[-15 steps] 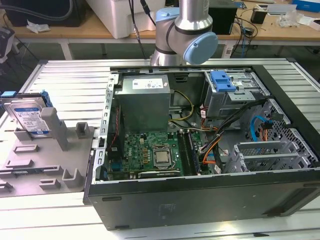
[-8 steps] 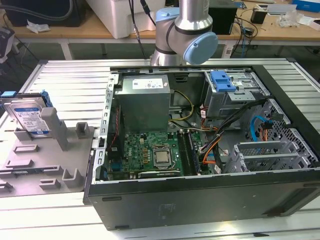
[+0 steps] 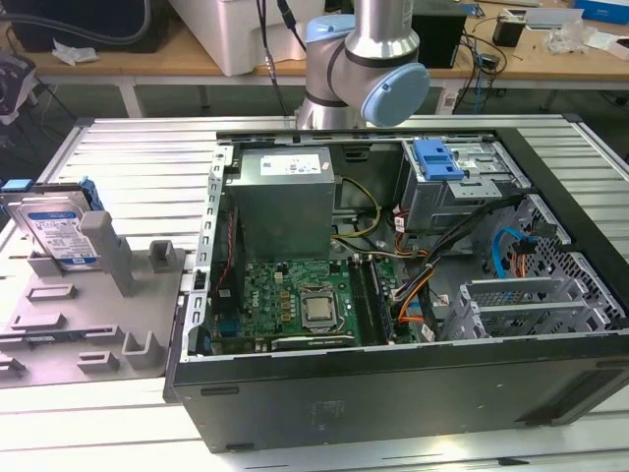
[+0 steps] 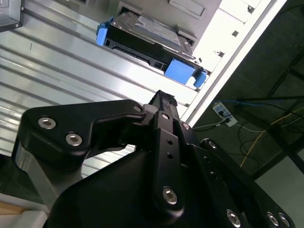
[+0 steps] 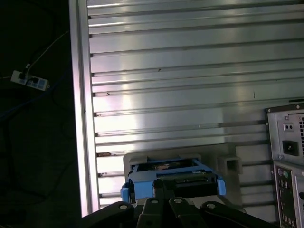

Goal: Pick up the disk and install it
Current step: 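Pick up the disk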

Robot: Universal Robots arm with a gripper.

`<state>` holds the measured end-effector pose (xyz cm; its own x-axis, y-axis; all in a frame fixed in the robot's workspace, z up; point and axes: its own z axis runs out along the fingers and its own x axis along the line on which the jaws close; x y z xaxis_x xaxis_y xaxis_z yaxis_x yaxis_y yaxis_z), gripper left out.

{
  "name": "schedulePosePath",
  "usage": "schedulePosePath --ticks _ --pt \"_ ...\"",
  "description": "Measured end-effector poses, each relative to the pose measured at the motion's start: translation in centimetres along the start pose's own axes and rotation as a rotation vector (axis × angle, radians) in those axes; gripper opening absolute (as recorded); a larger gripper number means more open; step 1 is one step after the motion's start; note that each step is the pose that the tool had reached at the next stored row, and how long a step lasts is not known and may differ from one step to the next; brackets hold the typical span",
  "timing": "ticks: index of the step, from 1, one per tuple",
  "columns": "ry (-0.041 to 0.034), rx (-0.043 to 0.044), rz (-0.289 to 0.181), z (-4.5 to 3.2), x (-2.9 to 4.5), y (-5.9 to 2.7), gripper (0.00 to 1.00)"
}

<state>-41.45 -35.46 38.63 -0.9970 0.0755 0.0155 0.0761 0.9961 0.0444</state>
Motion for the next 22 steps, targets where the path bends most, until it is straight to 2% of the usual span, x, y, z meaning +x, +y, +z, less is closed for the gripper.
schedulePosePath --ticks 2,3,4,12,14,18,19,20,22 --pt "0.0155 0.0012 0.000 0.00 -0.01 0.00 0.11" --pt "0.0269 0.0028 -0.004 0.01 0.00 0.00 0.11" --pt "0.0315 0.0051 -0.017 0.01 0.00 0.00 0.11" --pt "0.0389 0.0133 -0.173 0.04 -0.01 -0.01 0.11" --pt "0.0414 0.0158 -0.234 0.05 -0.01 -0.01 0.11" --pt "0.0450 0.0200 -0.327 0.07 -0.01 -0.01 0.11" --pt "0.0460 0.0212 -0.350 0.07 -0.01 -0.01 0.17" --pt "0.0467 0.0222 -0.368 0.08 -0.01 -0.01 0.17" --pt "0.0484 0.0246 -0.411 0.09 -0.01 -0.01 0.30"
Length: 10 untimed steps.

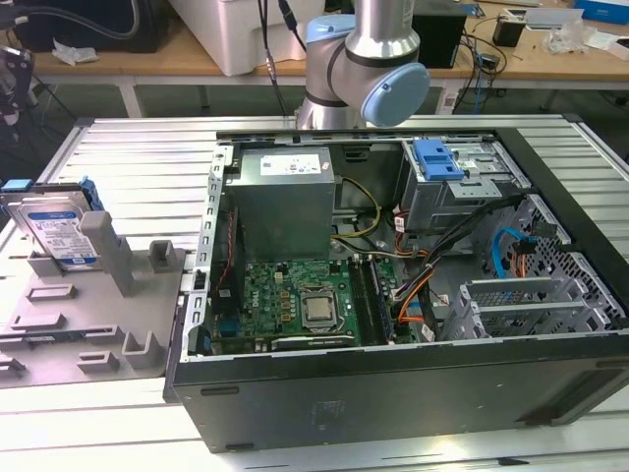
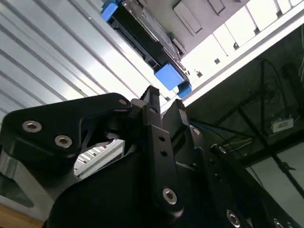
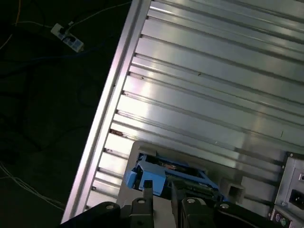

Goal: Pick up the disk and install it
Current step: 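Pick up the disk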

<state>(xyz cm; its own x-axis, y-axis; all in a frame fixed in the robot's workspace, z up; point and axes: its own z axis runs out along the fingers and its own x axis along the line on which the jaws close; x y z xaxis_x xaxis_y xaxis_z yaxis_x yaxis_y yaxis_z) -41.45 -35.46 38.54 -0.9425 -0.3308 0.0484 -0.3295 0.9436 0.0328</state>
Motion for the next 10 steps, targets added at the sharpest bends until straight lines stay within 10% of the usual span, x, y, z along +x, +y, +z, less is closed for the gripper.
schedulePosePath --ticks 10 --pt "0.0073 0.0120 -0.186 0.06 0.00 0.00 0.50"
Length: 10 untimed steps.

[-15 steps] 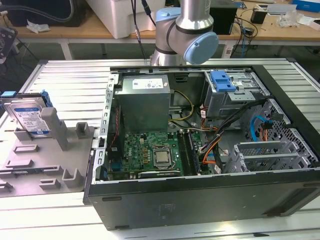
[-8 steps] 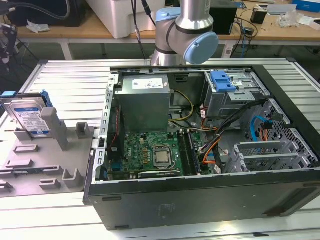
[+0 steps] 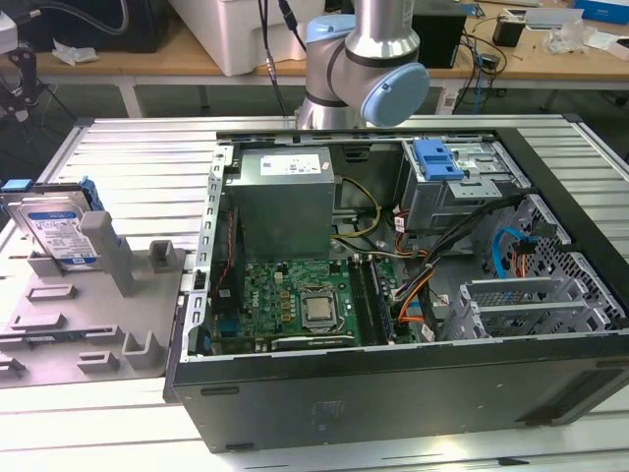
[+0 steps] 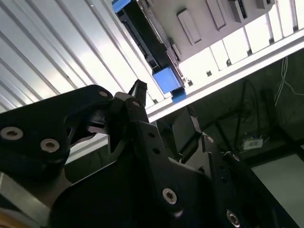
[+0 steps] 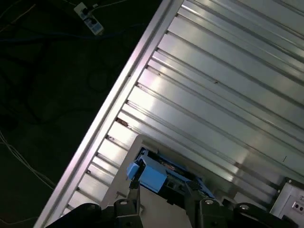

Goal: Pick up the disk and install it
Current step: 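Pick up the disk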

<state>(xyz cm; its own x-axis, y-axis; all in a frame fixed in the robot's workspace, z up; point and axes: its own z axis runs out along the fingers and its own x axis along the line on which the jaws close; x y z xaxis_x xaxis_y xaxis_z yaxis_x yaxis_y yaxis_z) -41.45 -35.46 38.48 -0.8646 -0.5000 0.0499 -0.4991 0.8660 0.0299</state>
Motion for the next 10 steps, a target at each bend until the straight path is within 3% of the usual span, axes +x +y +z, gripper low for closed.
schedulePosePath --ticks 2,5,7,10 --pt "0.0001 0.0002 -0.003 0.00 0.00 0.00 0.50" --pt "0.0011 0.0023 -0.044 0.02 0.00 0.00 0.50" --pt "0.0024 0.0043 -0.085 0.02 0.00 0.00 0.50" --pt "0.0058 0.0098 -0.194 0.06 0.00 0.00 0.50"
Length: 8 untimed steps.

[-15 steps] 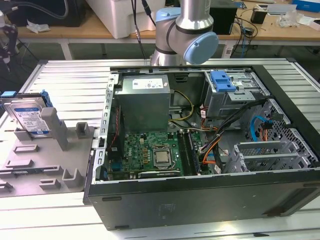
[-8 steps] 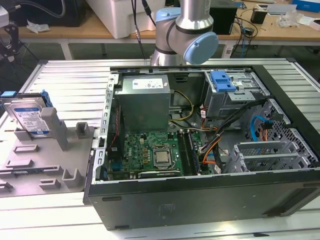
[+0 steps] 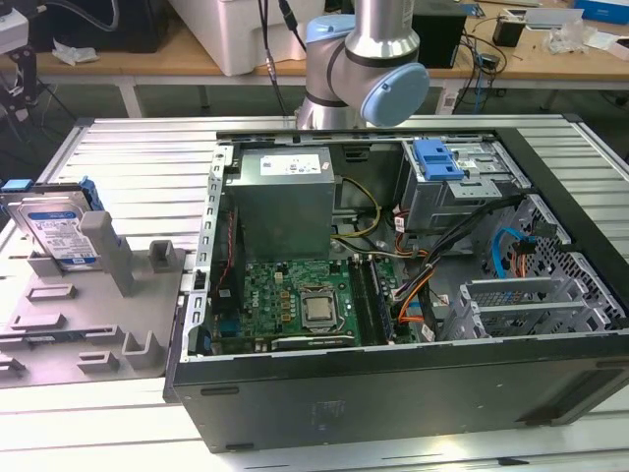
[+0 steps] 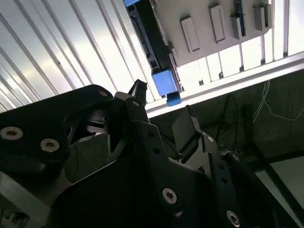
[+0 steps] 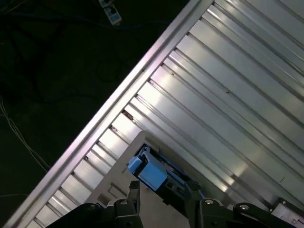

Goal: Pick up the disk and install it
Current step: 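Pick up the disk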

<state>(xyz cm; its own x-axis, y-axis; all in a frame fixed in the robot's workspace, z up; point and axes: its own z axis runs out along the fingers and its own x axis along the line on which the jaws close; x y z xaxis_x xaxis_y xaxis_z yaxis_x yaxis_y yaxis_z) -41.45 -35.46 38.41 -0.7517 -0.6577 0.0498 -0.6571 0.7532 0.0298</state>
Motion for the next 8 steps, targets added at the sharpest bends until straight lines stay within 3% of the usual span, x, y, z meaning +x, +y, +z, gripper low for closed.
schedulePosePath --ticks 8 --pt "0.0050 0.0090 -0.175 0.13 -0.01 0.00 0.50"
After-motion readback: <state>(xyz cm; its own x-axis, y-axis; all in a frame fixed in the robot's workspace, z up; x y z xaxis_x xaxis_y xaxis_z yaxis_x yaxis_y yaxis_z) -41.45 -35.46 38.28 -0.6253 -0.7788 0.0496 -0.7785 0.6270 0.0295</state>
